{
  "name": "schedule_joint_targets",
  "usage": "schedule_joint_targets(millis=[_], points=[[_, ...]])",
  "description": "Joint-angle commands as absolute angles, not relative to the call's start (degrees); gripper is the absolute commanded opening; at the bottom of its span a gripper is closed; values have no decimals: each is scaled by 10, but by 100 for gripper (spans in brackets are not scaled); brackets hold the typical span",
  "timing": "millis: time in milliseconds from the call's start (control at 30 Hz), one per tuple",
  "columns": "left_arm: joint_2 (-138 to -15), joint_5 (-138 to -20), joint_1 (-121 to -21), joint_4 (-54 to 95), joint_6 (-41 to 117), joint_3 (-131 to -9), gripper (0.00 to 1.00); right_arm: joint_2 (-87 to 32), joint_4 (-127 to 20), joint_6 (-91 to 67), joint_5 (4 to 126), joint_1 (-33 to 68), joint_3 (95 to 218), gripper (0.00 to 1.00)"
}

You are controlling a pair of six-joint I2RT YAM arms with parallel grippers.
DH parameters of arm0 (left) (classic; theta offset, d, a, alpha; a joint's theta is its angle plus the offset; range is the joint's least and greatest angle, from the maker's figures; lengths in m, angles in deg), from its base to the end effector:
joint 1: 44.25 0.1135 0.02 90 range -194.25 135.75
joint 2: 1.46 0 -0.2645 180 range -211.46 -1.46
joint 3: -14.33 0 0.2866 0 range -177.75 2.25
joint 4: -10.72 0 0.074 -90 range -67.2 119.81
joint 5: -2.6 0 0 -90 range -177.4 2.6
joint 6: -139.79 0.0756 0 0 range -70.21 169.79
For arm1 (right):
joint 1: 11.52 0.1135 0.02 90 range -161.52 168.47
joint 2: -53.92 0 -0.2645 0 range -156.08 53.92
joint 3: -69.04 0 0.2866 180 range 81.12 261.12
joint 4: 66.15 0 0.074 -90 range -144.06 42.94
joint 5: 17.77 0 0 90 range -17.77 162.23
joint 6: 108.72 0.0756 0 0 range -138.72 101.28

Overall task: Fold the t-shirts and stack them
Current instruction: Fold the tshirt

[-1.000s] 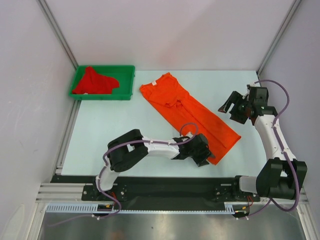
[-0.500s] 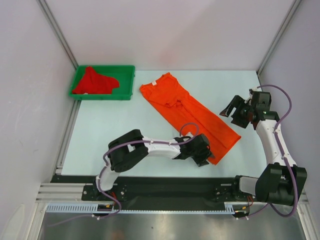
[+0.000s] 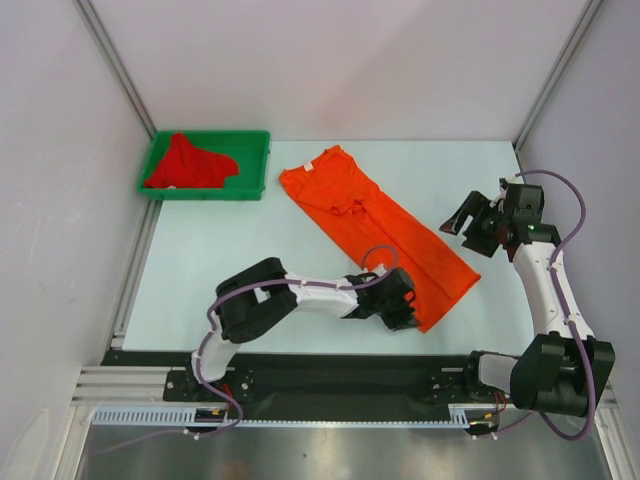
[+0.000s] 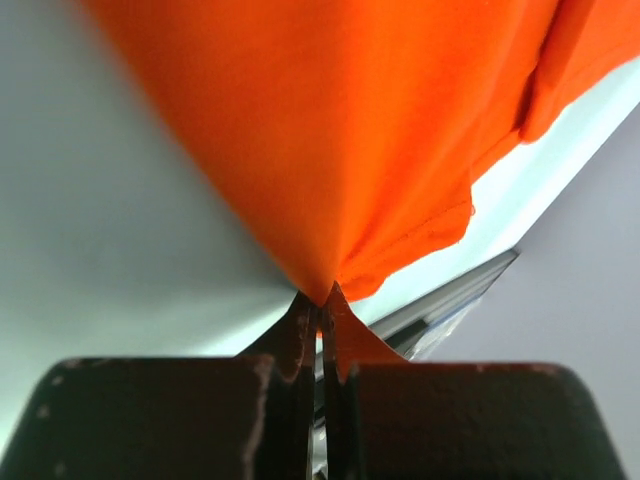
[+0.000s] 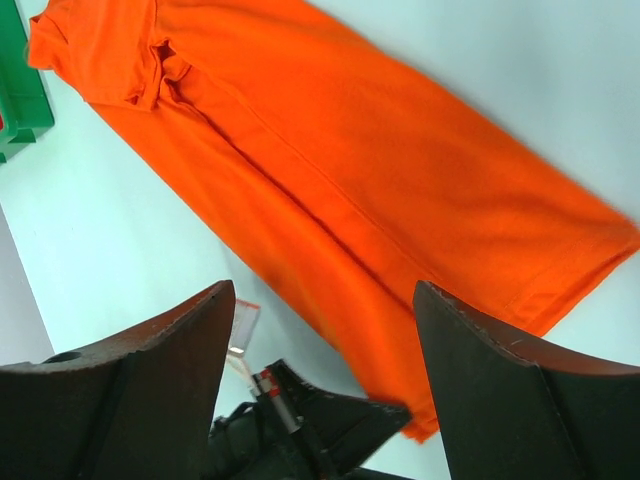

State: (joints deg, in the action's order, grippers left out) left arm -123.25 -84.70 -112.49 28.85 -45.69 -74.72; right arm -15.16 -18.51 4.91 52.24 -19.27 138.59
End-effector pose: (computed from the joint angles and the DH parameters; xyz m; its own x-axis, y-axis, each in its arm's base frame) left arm 0.1801 -0.4608 0.0673 -0.9070 -0.4099 0.0966 -0.3759 0.6844 -0.6247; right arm 0.3114 -0.0163 0.2565 -0.7073 0.4764 -0.5223 0.1964 0.8422 0.5022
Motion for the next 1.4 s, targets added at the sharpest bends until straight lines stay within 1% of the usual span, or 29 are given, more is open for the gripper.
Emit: schedule_joint_targets(millis=[0,167,300,433,500,633,767,867,900,933,967,1067,1100,1133,1200,1367], points=[[-1156,-827,-1107,326,-381,-660,0,-160,-195,41,515,-193,1393,78],[-1077,-815,-1062,340,-291,-546,0,-196,-219,47,520,-163,1390,77],[-1018,-783,-1033,359,-217,-486,0,-229,-244,67,528,-119,1395,77],[-927,-785,-1006,387,-133,-409,0,-274,-278,90,549,-42,1411,77],[-859,-803,-980,420,-114,-367,0,-308,-297,102,554,-5,1419,77],[-752,-808,-948,433,-85,-298,0,-384,-320,115,560,46,1460,76],[-655,-800,-908,475,-73,-229,0,-469,-319,116,563,80,1561,76],[-595,-794,-888,492,-65,-200,2,-536,-320,107,560,93,1620,76],[-582,-787,-883,497,-59,-199,10,-552,-319,101,559,93,1660,76],[-563,-784,-878,500,-41,-199,16,-591,-318,97,558,92,1685,76],[-553,-784,-876,500,-34,-202,27,-608,-319,91,557,91,1730,76],[-523,-789,-873,511,-9,-220,44,-688,-307,78,557,82,1807,77],[-519,-790,-872,513,6,-224,54,-705,-305,81,558,76,1852,77],[-516,-784,-870,515,12,-227,58,-740,-306,88,558,66,1871,76],[-515,-776,-869,515,31,-233,65,-770,-313,97,558,55,1910,77],[-484,-742,-866,493,60,-235,72,-874,-318,92,550,39,2026,76]])
